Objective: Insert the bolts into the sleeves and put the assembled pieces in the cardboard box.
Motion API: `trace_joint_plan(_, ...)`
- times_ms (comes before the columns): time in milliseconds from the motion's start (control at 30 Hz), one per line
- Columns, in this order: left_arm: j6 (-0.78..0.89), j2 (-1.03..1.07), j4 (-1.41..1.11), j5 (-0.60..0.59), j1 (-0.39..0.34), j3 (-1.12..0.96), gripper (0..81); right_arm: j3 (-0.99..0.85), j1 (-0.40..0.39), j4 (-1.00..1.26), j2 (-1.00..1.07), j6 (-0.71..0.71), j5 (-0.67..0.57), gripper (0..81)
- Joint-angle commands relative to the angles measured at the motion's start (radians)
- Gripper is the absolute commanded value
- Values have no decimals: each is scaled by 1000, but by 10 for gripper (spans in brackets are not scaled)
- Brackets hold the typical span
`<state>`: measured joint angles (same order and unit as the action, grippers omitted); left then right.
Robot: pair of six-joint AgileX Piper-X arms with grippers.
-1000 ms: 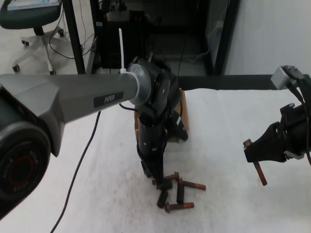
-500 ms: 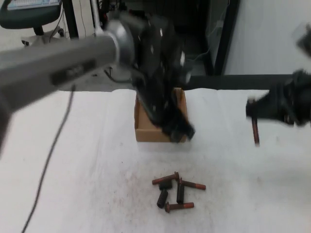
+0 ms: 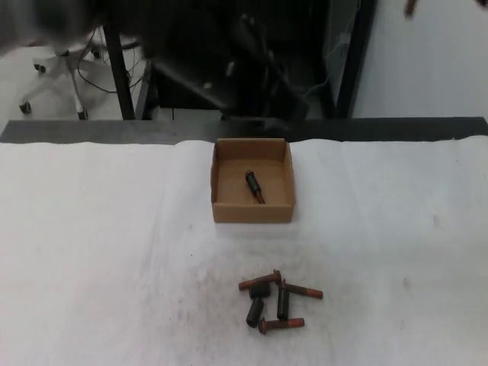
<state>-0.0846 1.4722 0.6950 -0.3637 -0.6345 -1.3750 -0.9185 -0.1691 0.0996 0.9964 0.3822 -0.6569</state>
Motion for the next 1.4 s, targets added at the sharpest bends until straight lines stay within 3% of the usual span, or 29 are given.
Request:
trace_joint_plan(0, 101, -195, -285, -20, 6, 234, 3, -5, -100, 126, -10, 41, 42, 8)
trace_joint_plan(100, 198, -345, -607, -20, 6, 449, 3, -5, -182, 130, -6, 45, 117, 8)
trace_joint_plan(233, 329, -477, -1115, -19, 19, 707, 3, -5, -287, 130, 16, 45, 129, 8)
trace_joint_plan(333, 388, -511, -1321, -21, 42, 840, 3, -5, -366, 130, 52, 7, 155, 8)
trace_joint_plan(567, 263, -466, -1259, -223, 93, 929, 3, -5, -477, 196, 152, -80, 214, 8)
trace_joint_plan(767, 228, -436, -1259, -310, 117, 935, 3, -5, -488, 252, 206, -166, 204, 8)
trace_joint_plan(933, 219, -436, -1259, -323, 118, 936, 3, -5, -495, 256, 210, -310, 146, 8)
trace_joint_plan(1367, 219, -436, -1259, -356, 121, 936, 3, -3, -496, 196, 210, -315, 103, 8)
